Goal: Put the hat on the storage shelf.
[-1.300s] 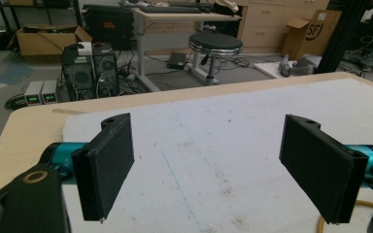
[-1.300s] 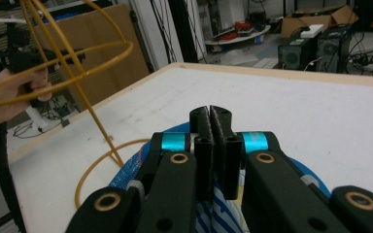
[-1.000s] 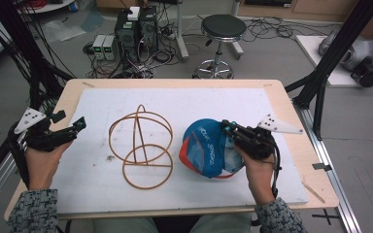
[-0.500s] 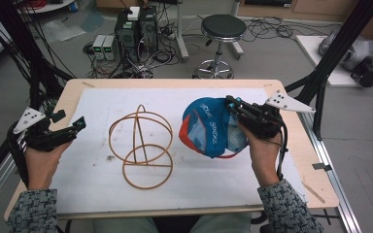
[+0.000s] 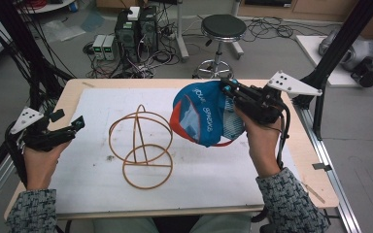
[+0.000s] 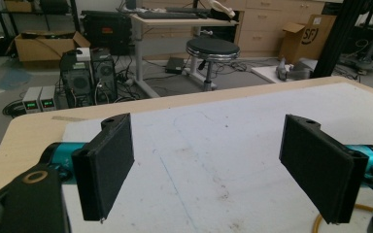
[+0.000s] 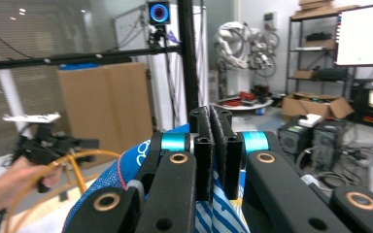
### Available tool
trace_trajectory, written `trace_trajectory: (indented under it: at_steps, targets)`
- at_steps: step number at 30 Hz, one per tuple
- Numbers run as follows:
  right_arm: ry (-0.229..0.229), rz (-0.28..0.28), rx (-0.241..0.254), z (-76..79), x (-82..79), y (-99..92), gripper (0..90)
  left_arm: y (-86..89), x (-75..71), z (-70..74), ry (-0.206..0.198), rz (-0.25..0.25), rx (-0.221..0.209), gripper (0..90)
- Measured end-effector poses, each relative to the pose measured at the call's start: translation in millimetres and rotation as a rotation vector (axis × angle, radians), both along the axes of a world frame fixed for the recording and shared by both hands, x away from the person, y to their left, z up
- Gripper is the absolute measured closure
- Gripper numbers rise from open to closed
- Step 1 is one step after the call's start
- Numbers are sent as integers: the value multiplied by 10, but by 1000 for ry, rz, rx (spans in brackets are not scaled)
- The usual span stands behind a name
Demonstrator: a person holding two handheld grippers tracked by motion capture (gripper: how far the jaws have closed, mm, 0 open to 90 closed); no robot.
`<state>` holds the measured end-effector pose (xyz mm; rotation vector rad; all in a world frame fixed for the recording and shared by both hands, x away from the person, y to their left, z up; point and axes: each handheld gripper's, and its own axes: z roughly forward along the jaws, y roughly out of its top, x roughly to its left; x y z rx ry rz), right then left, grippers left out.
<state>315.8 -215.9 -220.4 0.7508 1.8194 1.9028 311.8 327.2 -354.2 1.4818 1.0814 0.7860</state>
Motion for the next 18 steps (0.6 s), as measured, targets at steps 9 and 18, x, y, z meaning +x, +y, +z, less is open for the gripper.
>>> trace_trajectory:
  at_steps: [9,18]
  targets:
    - [-14,62,26,185,9,180,879,10,-10,19,-6,0,-4,203]
    - [-15,119,35,257,7,387,877,19,-22,40,-11,-1,-7,203]
